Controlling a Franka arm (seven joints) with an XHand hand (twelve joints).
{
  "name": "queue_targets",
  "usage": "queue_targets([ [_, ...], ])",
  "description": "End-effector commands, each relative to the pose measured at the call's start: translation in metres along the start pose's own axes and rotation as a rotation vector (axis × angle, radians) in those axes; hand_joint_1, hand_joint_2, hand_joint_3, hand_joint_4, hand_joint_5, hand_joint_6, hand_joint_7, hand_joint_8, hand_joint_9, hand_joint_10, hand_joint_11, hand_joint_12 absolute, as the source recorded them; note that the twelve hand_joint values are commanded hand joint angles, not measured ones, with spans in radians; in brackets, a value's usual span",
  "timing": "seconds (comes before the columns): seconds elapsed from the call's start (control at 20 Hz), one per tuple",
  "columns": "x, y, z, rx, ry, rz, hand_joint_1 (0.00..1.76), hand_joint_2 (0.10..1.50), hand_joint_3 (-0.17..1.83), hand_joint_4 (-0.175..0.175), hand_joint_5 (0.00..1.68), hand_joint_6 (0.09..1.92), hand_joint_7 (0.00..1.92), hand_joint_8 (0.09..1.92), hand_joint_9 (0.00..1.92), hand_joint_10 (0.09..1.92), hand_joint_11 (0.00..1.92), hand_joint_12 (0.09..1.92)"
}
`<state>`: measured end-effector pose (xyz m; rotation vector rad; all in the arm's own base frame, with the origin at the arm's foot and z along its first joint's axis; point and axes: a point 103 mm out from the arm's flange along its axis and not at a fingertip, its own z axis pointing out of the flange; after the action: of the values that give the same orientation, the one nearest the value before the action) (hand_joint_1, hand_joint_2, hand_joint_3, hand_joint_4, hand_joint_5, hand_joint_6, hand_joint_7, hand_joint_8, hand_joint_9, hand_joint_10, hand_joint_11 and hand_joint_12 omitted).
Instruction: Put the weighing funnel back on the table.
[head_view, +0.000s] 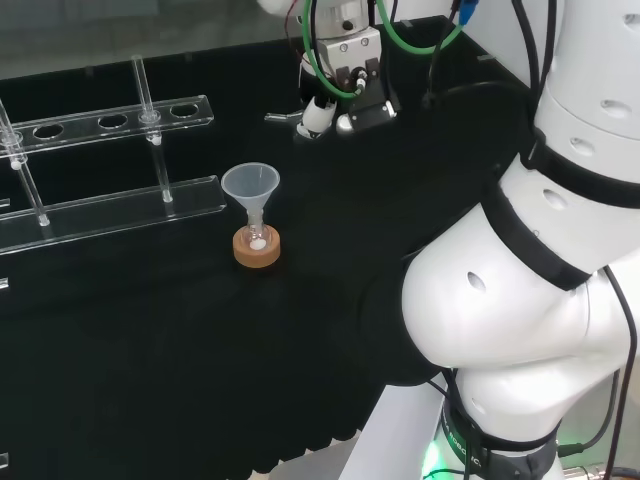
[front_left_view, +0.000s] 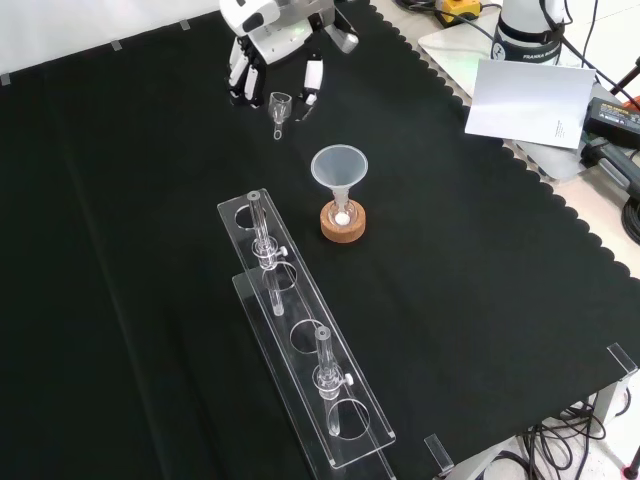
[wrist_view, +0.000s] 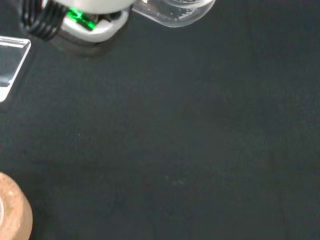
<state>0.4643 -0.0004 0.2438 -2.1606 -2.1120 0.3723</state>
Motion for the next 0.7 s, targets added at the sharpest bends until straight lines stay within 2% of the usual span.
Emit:
queue_targets([
  [0.05, 0.007, 0.045, 0.018, 0.021, -0.020, -0.058, 1.11, 0.67, 0.65, 0.175, 1.24, 0.73, 0.63, 0.65, 1.01, 0.25, 0.87, 1.00],
  [0.35, 0.014, 0.067, 0.025, 0.038, -0.062, -0.089, 1.11, 0.68, 0.65, 0.175, 1.24, 0.73, 0.63, 0.65, 1.01, 0.25, 0.87, 1.00],
  [0.7, 0.024, 0.089, 0.051, 0.080, -0.104, -0.117, 1.11, 0.68, 0.65, 0.175, 1.24, 0.73, 0.63, 0.65, 1.01, 0.25, 0.87, 1.00],
])
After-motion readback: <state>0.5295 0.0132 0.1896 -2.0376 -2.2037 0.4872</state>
